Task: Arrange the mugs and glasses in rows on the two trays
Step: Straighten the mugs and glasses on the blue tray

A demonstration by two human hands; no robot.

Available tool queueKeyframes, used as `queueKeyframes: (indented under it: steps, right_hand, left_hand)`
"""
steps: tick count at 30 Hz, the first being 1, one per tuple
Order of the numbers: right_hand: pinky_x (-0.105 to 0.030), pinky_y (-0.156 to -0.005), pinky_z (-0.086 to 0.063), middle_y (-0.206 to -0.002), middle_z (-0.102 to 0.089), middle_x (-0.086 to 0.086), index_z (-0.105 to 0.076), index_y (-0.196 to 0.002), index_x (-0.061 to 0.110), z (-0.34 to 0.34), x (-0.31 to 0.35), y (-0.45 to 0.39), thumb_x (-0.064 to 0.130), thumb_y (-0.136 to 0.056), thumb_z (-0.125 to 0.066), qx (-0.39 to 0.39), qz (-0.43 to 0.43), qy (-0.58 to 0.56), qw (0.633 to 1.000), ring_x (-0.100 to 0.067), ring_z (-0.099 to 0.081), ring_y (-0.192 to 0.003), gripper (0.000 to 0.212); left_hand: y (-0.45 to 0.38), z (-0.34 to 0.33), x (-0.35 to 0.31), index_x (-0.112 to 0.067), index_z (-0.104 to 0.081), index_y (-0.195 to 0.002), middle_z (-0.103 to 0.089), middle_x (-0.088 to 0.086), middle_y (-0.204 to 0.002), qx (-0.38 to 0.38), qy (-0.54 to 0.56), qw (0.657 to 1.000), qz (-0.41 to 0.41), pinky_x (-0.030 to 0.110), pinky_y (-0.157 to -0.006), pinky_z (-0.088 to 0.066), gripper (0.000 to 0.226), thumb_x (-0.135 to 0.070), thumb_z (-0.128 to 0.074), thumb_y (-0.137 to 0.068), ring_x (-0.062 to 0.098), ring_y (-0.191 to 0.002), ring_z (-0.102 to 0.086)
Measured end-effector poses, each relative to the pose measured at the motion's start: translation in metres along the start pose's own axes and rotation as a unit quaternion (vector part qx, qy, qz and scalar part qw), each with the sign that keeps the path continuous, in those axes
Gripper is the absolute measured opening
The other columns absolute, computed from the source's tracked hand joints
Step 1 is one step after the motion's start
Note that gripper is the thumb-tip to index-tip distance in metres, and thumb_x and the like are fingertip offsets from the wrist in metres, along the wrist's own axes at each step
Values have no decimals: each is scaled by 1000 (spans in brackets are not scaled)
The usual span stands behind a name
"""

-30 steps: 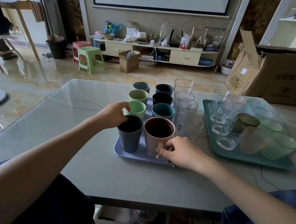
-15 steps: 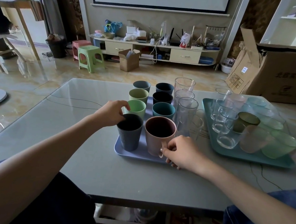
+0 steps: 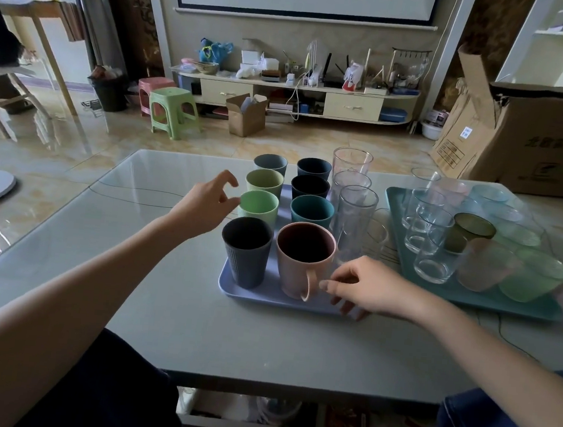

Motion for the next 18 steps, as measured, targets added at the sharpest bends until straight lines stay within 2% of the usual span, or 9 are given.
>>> queueKeyframes:
  steps: [2, 5, 7, 10, 13, 16, 18]
  right_hand:
    - [-28, -56, -54, -91, -71, -14, -67, -85, 11, 7, -6, 4, 27, -91, -60, -8, -6, -8, 1000, -18, -63, -68, 19]
    - [-28, -56, -54, -88, -72, -9, -68, -91, 10, 6, -17, 6, 22, -91, -60, -8, -15, 24, 1000, -16, -62, -67, 15]
    - [-27, -55, -54, -86, -72, -8, -68, -92, 12, 2, -25, 6, 19, -89, -60, -2, -26, 59, 998, -15, -61, -65, 12]
    - [-29, -54, -54, -79, -72, -15, -68, -81, 6, 0, -40, 4, 13, -85, -56, -5, -66, 96, 993, -18, -61, -61, 15]
    - [-30, -52, -54, -64, -65, -9, -64, -70, 6, 4, -59, 3, 8, -84, -50, -4, -141, 103, 985, -22, -61, -56, 19]
    - [-34, -51, -56, -64, -65, -13, -63, -82, -2, 16, -75, 0, 17, -91, -48, -38, -180, 112, 976, -26, -63, -54, 25]
    - [-36, -50, -56, -67, -66, -18, -62, -91, -7, 19, -84, -3, 24, -96, -44, -57, -189, 109, 974, -28, -63, -52, 36]
  left_hand:
    - [1, 4, 6, -16, -50, -109, -66, 10, -84, -13, 9, 1000, 11, 40, -72, -51, 18, -26, -51, -93, 33, -79, -62]
    - [3, 0, 13, -15, -53, -107, -66, 10, -87, -1, -1, 1000, 19, 36, -69, -49, 17, -26, -49, -94, 32, -80, -61]
    - [3, -7, 17, -14, -51, -108, -66, 11, -89, 21, 3, 999, 38, 32, -62, -48, 17, -24, -48, -95, 27, -75, -62]
    - [4, -19, 31, -8, -46, -105, -64, 12, -81, 31, 87, 989, 115, 29, -52, -46, 14, -17, -40, -96, 23, -63, -59]
    - [14, -28, 55, -4, -44, -102, -61, 14, -77, 25, 110, 973, 203, 30, -53, -49, 16, -14, -34, -95, 26, -59, -58]
    - [32, -47, 74, -1, -47, -98, -61, 13, -79, 117, 27, 967, 225, 28, -51, -48, 21, -20, -38, -98, 24, -60, -57]
    - [40, -67, 75, 1, -53, -101, -59, 14, -87, 206, -84, 958, 181, 28, -57, -43, 31, -27, -38, -99, 28, -72, -57]
Point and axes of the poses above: each hand's wrist, its own y-axis away from the middle knuckle, its own z-axis out of the back of the hand, x = y × z, the point moved 7 cm from there along -y, towards the middle knuckle
